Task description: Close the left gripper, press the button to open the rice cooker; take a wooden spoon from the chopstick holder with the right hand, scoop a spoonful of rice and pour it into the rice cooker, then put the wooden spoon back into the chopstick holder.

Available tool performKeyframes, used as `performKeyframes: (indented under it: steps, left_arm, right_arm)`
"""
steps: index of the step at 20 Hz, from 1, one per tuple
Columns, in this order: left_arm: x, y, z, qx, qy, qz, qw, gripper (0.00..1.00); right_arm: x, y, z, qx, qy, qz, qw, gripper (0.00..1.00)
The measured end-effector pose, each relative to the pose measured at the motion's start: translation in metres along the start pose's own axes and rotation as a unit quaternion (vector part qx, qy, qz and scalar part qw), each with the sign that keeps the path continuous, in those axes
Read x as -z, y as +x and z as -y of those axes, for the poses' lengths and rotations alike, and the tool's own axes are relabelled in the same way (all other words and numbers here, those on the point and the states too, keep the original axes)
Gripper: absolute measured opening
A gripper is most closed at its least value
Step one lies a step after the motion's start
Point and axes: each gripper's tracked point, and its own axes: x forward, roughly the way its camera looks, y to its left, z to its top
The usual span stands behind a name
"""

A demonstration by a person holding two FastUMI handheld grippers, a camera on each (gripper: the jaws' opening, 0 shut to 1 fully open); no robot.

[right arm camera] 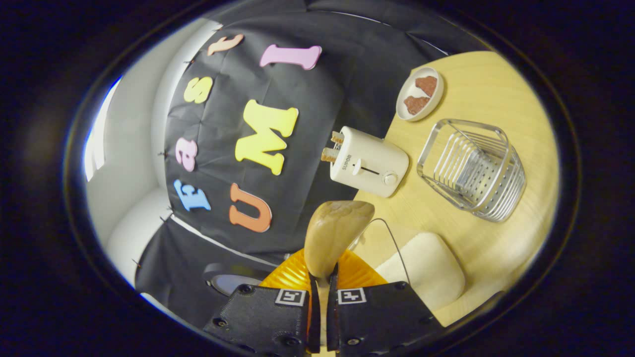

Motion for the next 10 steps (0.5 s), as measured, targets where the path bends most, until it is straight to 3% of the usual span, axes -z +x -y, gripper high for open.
performKeyframes:
  steps: [2,5,7,9,10]
  left_arm:
    - [-0.002,-0.002,0.008,0.012,-0.003,-0.001,1.000,0.95]
    - [-0.007,-0.005,0.015,0.027,-0.009,-0.001,1.000,0.96]
    - [-0.013,-0.009,0.012,0.021,-0.004,0.004,1.000,0.95]
    - [-0.016,-0.012,0.012,0.021,-0.001,0.009,1.000,0.95]
    - [-0.016,-0.014,0.012,0.022,0.000,0.011,1.000,1.00]
  right_arm:
    - [-0.011,-0.008,-0.012,-0.031,0.081,0.015,0.996,0.10]
    - [-0.018,-0.022,-0.034,-0.078,0.196,0.016,0.977,0.09]
    - [-0.014,-0.025,-0.043,-0.084,0.207,0.005,0.975,0.10]
    - [-0.013,-0.028,-0.049,-0.077,0.169,0.011,0.983,0.09]
    - [-0.014,-0.028,-0.054,-0.075,0.154,0.013,0.985,0.10]
